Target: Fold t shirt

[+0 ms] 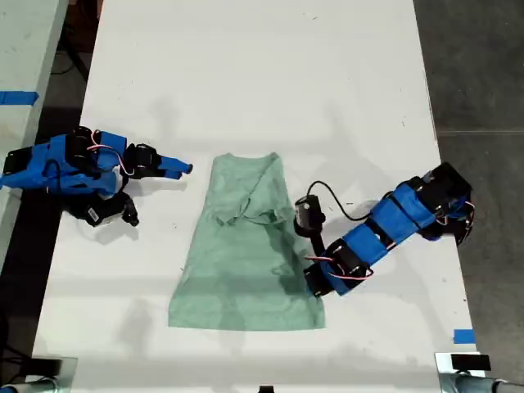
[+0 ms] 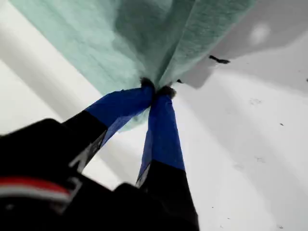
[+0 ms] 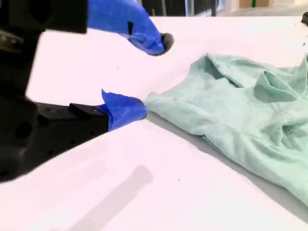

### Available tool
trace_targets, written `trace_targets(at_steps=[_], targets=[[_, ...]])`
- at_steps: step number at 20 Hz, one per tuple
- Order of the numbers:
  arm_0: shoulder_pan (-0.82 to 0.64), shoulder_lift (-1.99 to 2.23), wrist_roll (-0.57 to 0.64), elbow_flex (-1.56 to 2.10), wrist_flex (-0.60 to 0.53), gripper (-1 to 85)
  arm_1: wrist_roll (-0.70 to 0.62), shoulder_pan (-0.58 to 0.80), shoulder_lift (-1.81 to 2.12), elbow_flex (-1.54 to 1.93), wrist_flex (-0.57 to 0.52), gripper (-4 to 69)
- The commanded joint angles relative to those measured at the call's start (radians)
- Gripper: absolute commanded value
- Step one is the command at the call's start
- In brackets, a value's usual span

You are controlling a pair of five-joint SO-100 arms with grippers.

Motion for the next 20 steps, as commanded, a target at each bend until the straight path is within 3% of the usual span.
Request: trace_targets(at_steps=[1, 5, 13, 16, 20], targets=[[-0.006, 0.006, 0.006, 0.048, -0.002, 17.7, -0.149, 0.041, 0.046, -0.172, -0.031, 1.5], [-0.006, 0.006, 0.008, 0.048, -0.002, 17.7, -0.402, 0.098, 0.041, -0.25, -0.275, 1.5], [-0.006, 0.006, 0.009, 0.048, -0.002, 17.7, -0.581, 0.184, -0.219, -0.216, -0.709, 1.9], [-0.005, 0.006, 0.009, 0.048, -0.002, 17.7, -0.634, 0.186, -0.236, -0.222, -0.744, 24.5], [-0.005, 0.006, 0.011, 0.048, -0.002, 17.7, -0.66, 0.183, -0.153, -0.23, -0.647, 31.2]])
